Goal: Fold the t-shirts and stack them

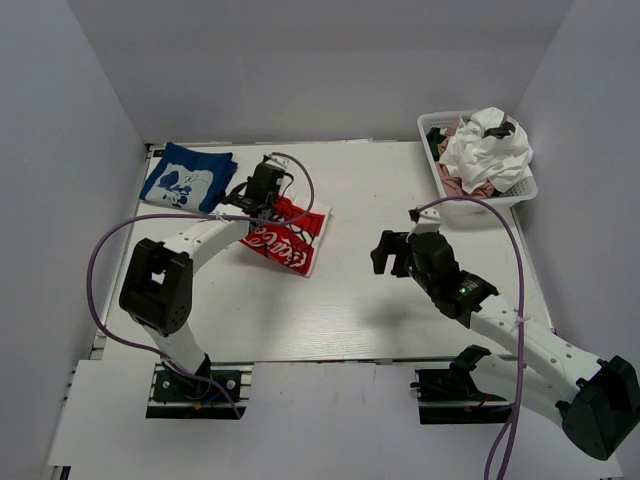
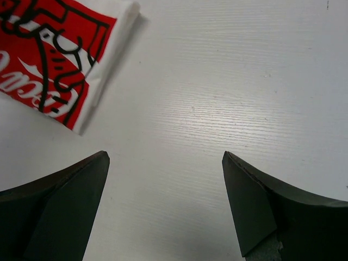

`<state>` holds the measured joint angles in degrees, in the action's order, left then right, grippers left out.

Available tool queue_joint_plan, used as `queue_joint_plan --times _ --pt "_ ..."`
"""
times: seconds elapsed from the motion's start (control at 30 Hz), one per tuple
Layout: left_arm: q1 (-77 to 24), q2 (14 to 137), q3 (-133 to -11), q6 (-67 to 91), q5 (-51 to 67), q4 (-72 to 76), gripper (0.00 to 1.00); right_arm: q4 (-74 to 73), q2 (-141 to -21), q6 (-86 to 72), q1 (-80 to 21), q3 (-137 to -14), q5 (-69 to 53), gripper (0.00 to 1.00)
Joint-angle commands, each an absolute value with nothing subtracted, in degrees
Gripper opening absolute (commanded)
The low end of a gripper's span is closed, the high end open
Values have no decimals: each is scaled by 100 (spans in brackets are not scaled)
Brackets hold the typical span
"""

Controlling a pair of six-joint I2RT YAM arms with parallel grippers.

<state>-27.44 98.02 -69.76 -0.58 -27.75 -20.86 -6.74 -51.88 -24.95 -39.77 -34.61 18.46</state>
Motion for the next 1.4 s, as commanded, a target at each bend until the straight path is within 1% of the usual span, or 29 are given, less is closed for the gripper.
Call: queue_joint_plan --times 0.0,0.1,0.2,0.4,0.53,0.73,0.9,0.97,1.1,1.3,1.37 --pt "-2532 9439 -7391 -1027 -3445 -1443 0 -343 -5352 -2329 -3938 -3436 2100 90" --pt "-2312 9501 -7506 -1738 -3594 -961 0 -308 -5466 -2268 -3938 -3472 2188 90" --pt "-1978 9641 -7750 -2337 -3368 -546 0 -264 -5572 -2250 -3911 -3445 2267 90" --pt "-1354 10124 -8804 -2768 -2883 -932 0 -220 -5870 -2241 -3876 -3542 2303 90" --pt "-1073 10327 -9201 -3005 -2479 -1072 0 -150 -6125 -2241 -3858 -3665 2233 90" --pt "-643 10573 -9702 -3006 -2092 -1283 0 -97 -6450 -2250 -3823 -3841 2101 90" --pt "-273 11292 -10361 -2821 -2118 -1214 0 -62 -6548 -2259 -3806 -3885 1960 90" --pt "-88 11547 -10720 -2673 -1952 -1353 0 -79 -6600 -2241 -3814 -3937 1977 90" --pt "175 12084 -10960 -2382 -1951 -1503 0 -70 -6759 -2215 -3779 -4078 1995 90" --pt "536 12822 -11285 -2259 -2320 -1213 0 -79 -7127 -2250 -3762 -4306 1925 90" --pt "658 12902 -11233 -2172 -2486 -881 0 -97 -7233 -2294 -3771 -4403 1916 90"
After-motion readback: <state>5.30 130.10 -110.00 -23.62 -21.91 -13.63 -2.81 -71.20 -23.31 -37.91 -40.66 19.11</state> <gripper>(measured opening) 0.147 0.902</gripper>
